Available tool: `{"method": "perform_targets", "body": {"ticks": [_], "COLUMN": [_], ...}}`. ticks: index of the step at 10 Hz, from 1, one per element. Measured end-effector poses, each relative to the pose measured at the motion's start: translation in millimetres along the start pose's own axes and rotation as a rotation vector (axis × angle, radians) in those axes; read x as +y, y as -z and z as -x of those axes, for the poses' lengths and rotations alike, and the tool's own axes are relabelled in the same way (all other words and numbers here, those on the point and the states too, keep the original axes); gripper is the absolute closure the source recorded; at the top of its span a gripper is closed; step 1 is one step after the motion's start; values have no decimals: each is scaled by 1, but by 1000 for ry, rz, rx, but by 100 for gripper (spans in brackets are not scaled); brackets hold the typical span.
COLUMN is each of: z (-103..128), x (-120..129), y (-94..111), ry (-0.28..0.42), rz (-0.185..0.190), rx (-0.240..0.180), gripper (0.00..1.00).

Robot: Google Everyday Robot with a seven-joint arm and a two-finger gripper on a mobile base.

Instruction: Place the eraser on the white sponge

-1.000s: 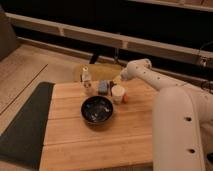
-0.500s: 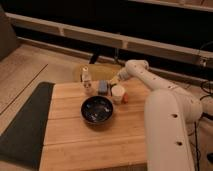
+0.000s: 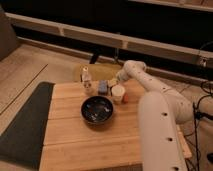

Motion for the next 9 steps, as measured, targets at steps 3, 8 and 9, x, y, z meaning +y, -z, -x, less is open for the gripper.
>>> {"method": "perform_targets", "body": {"ticks": [3,8,9], "z": [-9,-9,-7], "x": [9,2,-3], "y": [-8,-3,0], "ry": [-14,-12,-9], "rz": [42,45,31], "rx": [39,69,67], "gripper": [43,92,99]}}
